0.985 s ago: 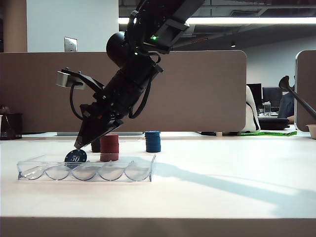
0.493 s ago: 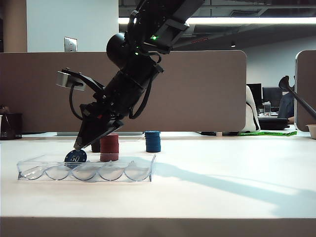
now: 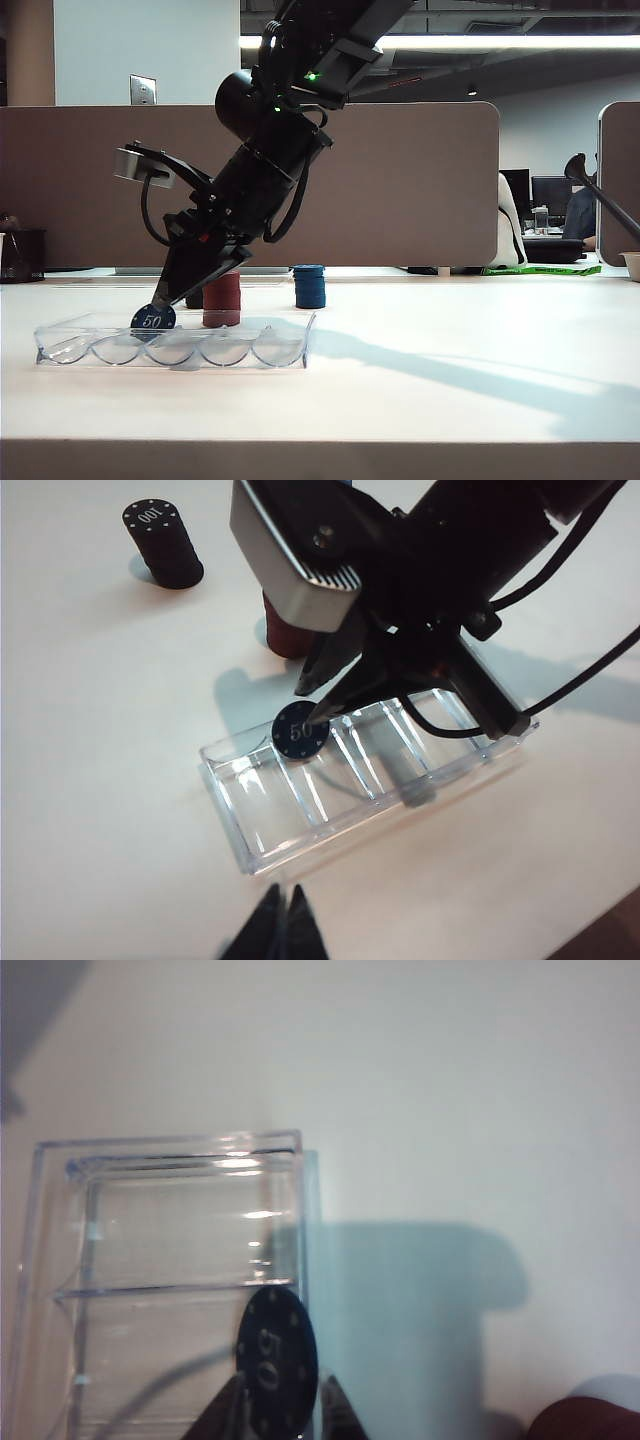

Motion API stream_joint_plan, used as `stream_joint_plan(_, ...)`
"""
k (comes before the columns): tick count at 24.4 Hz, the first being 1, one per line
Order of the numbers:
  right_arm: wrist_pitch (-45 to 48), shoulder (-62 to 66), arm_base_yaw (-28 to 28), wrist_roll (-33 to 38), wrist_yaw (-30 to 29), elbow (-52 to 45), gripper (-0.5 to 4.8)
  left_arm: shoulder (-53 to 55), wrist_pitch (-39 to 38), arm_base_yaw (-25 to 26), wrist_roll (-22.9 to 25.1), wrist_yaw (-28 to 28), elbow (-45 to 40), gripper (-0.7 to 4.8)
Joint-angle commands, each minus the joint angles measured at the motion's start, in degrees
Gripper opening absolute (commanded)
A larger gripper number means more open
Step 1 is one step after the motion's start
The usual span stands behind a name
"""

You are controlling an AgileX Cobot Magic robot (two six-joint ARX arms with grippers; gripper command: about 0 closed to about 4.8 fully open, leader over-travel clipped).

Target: Pick up the chip in the box and place it on the pile of chips with the same color.

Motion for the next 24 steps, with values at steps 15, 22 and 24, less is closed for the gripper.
stream_joint_plan(15,-0.2,-0.3,0.5,0.1,-1.8,0.2,0.71,-0.1,0.2,0.1,0.0,0.0,0.3,-0.05)
stream_joint_plan(22,-0.2,-0.3,0.6,0.1,-1.7,0.2,0.40,-0.1,0.2,-0.4,0.0,0.0,0.3,-0.05)
stream_joint_plan(24,-0.2,-0.3,0.6,0.1,-1.8,0.2,0.39,-0.1,0.2,-0.4,0.0,0.0,0.3,-0.05)
